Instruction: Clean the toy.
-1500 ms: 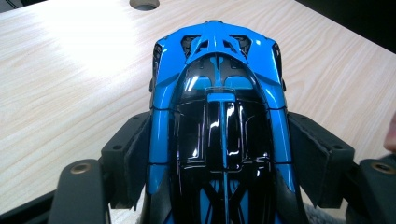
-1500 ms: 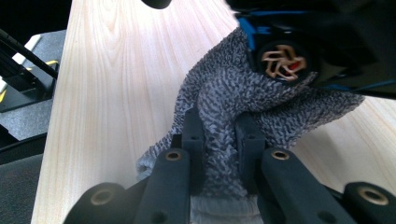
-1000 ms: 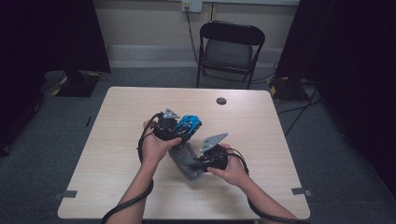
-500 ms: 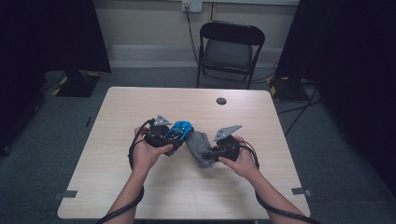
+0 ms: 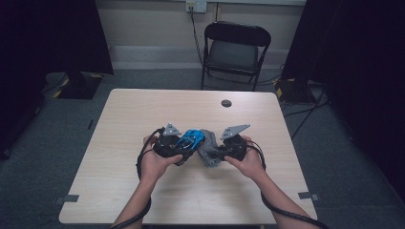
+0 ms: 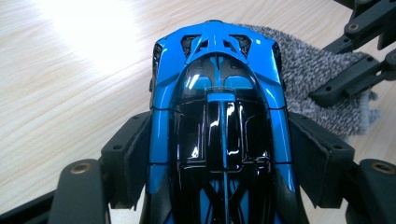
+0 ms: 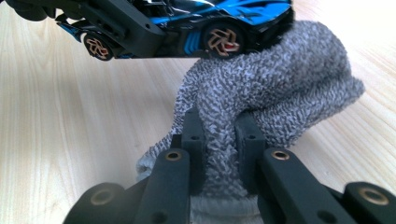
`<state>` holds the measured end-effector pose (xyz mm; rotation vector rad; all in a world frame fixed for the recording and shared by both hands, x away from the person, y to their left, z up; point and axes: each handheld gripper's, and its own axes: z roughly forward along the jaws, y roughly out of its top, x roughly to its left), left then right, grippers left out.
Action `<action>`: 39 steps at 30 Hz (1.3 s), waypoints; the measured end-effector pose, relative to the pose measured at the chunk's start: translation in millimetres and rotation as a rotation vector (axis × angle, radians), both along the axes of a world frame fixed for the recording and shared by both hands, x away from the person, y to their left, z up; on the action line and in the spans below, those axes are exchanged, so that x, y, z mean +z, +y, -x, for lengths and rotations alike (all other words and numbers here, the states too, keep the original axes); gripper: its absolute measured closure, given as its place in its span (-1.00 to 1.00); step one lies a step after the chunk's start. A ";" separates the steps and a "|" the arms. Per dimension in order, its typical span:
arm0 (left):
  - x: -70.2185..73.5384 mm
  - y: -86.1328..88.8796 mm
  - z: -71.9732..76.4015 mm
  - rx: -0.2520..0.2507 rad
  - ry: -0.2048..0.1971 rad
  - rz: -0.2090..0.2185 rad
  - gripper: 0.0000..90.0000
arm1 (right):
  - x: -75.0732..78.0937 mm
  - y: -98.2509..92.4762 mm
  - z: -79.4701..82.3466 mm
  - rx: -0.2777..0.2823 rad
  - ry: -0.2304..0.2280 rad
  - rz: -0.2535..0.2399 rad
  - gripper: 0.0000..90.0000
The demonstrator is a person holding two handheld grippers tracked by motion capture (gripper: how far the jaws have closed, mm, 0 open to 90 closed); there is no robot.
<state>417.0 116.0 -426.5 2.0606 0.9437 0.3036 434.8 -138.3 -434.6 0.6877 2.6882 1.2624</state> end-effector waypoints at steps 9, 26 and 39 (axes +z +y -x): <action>4.2 -6.1 -2.6 -0.009 0.000 0.001 -0.37 | -0.7 4.4 2.7 0.017 -0.009 -0.003 0.74; 6.2 -15.1 -9.6 -0.017 0.009 0.004 -0.37 | -3.2 12.3 8.7 0.060 -0.012 -0.010 0.73; 7.7 -21.3 -15.2 -0.017 0.012 0.000 -0.37 | -8.7 24.9 16.8 0.109 -0.005 -0.014 0.73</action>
